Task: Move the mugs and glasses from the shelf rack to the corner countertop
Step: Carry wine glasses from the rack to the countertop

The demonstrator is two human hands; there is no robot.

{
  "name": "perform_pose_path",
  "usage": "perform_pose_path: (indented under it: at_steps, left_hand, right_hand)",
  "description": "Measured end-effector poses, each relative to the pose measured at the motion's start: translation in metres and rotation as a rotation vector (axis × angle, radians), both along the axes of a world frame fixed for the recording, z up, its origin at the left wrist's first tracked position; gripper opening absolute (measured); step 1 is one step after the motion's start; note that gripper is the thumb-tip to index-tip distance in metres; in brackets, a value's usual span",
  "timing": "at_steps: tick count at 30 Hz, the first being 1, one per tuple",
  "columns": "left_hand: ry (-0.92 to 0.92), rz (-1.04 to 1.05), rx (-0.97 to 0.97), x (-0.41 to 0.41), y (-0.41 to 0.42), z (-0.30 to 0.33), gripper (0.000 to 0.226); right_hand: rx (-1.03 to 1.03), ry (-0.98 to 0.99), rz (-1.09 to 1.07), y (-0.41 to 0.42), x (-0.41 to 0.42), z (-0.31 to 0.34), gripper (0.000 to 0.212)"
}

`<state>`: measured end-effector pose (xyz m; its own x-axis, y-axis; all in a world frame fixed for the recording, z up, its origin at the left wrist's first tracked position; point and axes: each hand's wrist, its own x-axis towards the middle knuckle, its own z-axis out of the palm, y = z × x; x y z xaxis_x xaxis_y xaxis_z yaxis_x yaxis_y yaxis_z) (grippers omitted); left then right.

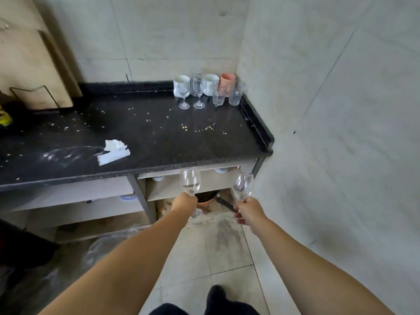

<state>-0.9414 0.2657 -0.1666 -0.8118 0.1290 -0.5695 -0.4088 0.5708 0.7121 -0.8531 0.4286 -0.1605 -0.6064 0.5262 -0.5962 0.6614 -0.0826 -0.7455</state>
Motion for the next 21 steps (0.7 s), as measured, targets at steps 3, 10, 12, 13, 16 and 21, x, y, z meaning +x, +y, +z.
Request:
perform_pose_path:
  at_steps: [3, 10, 12, 13, 16, 21]
  left_hand:
    - [-0.029, 0.058, 0.058, -0.028, 0.038, 0.006, 0.025]
    - [-0.026, 0.070, 0.064, -0.109, 0.100, 0.010, 0.022]
    - [-0.035, 0.077, 0.049, -0.143, 0.115, 0.003, 0.019]
    - [-0.040, 0.088, 0.060, -0.158, 0.121, 0.000, 0.021]
    - [-0.058, 0.110, 0.090, -0.209, 0.143, -0.008, 0.019]
    - [-0.047, 0.062, 0.144, -0.290, 0.187, -0.002, 0.014]
  right_hand:
    - [0.016, -0.006, -0.016, 0.039, -0.035, 0.005, 0.010]
    - [-0.016, -0.009, -0.016, 0.091, -0.123, -0.002, 0.011]
    - [-0.034, -0.001, -0.018, 0.104, -0.157, -0.008, 0.009]
    - [-0.032, 0.006, -0.014, 0.110, -0.171, -0.009, 0.009]
    - [0.008, 0.015, 0.000, 0.135, -0.215, -0.008, 0.008]
    - [0.033, 0.096, -0.049, 0.179, -0.291, -0.006, 0.007]
